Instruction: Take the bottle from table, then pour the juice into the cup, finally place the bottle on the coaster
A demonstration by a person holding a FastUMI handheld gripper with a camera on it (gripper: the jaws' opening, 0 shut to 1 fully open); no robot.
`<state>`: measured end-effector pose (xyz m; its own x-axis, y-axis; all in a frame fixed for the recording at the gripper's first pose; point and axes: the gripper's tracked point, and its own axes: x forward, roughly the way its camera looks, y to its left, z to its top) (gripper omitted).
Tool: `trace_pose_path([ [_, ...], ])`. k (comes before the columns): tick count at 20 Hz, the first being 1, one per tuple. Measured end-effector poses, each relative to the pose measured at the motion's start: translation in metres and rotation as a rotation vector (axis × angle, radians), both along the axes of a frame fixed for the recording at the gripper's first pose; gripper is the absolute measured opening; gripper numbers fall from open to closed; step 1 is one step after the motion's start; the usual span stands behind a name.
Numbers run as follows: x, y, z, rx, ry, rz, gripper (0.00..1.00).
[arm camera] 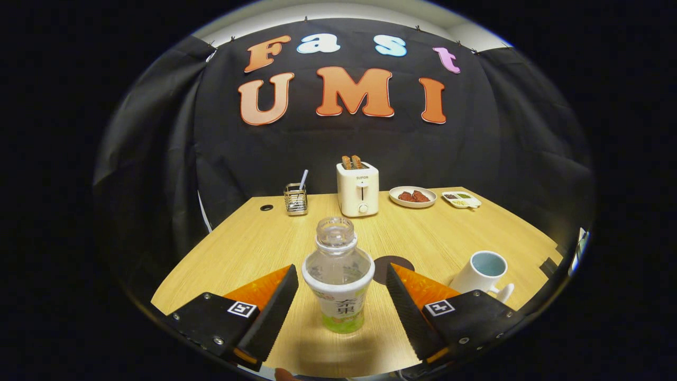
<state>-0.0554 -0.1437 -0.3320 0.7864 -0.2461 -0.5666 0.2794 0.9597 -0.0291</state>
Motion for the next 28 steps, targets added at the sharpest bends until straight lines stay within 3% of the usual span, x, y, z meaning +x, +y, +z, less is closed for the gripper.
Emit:
trace_pose_path([
  [6,0.001,-0.004,-0.036,-0.027,0.045,-0.002,0.99],
  [8,0.005,-0.003,-0.036,-0.028,0.027,0.010,0.86],
  [9,0.005,-0.006,-0.038,-0.024,0.027,0.002,0.65],
  [13,0.001,-0.011,-0.032,0.000,0.019,-0.017,0.53],
  [16,0.002,-0.021,-0.015,0.051,-0.019,-0.045,0.52],
  [19,0.010,-0.028,0.008,0.193,-0.116,-0.077,0.46],
  [28,0.025,-0.074,0.040,0.539,-0.292,-0.286,0.46],
])
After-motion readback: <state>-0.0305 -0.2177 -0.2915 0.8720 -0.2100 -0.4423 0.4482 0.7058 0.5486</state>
